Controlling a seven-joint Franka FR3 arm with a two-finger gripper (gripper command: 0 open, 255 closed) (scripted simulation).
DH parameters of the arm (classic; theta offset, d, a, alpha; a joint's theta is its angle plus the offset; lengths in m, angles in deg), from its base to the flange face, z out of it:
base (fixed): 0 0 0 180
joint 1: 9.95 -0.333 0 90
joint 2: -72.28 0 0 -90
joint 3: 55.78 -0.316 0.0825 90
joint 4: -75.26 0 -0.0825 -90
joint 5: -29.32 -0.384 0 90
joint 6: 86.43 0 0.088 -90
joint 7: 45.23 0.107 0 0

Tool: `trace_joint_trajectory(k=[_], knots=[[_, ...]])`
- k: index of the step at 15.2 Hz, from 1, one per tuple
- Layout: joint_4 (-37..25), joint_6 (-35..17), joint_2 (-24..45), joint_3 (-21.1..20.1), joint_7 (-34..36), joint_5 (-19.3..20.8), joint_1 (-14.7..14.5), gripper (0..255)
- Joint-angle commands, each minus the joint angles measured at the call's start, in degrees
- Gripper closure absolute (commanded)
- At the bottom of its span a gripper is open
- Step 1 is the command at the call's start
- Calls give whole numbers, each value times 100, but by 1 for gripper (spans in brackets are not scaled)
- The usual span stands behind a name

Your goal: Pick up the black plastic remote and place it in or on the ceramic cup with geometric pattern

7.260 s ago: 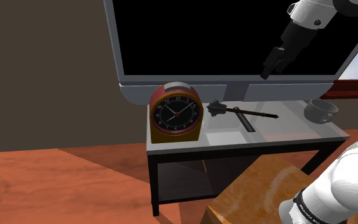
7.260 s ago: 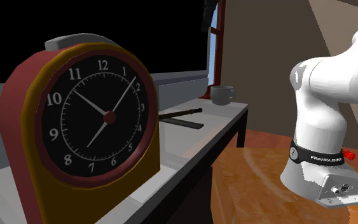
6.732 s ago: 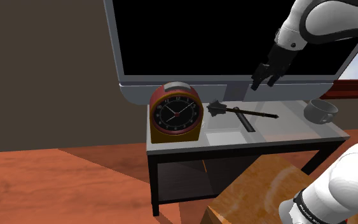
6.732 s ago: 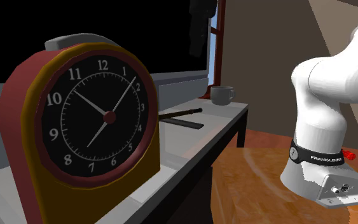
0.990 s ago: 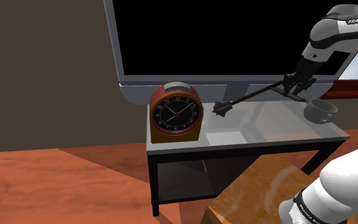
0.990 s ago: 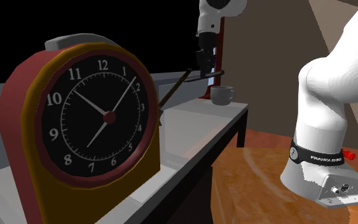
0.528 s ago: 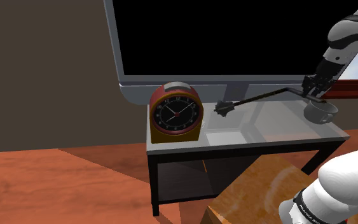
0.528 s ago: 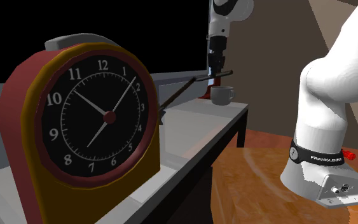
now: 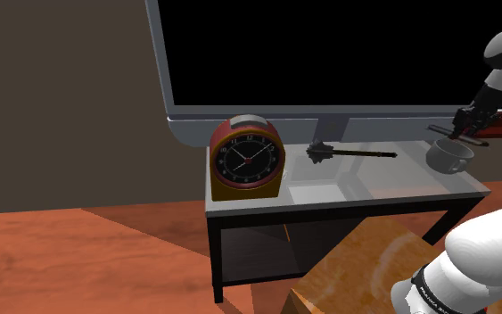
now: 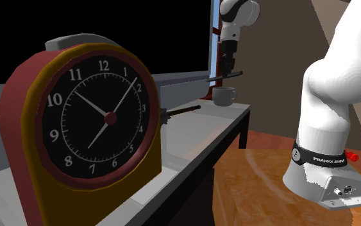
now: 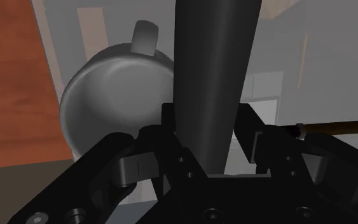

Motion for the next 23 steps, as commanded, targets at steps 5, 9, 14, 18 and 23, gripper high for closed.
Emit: trace_joint_trajectory(k=[5,9,14,18,23], knots=[[-446,-112,664,591,-805,-341,5,255],[-222,-424,785,657,-882,-415,-4,255],[32,-814,981,745,-1010,-553,-22,255],[51,-846,999,752,-1022,-566,-24,255],[51,-849,1004,755,-1026,-570,-25,0]])
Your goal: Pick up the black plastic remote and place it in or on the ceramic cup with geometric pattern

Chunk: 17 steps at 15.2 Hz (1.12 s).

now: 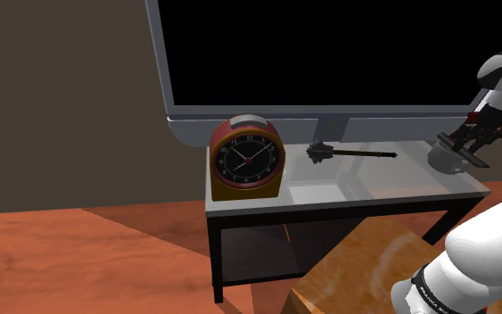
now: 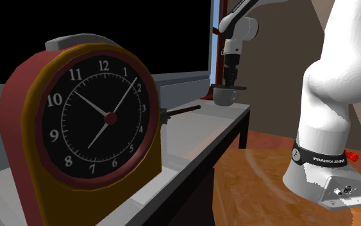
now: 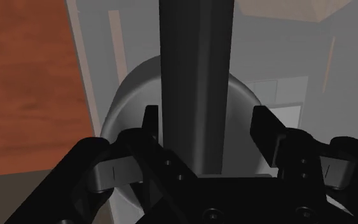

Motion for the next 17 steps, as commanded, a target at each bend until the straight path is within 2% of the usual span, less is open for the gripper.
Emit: trace_joint_trajectory(k=[1,5,9,17], knots=[[0,-4,4,1,-2,-2,0,0],[0,0,-2,-1,3,2,0,0],[-555,741,-269,-111,151,184,22,0],[-555,741,-268,-113,150,183,24,0]])
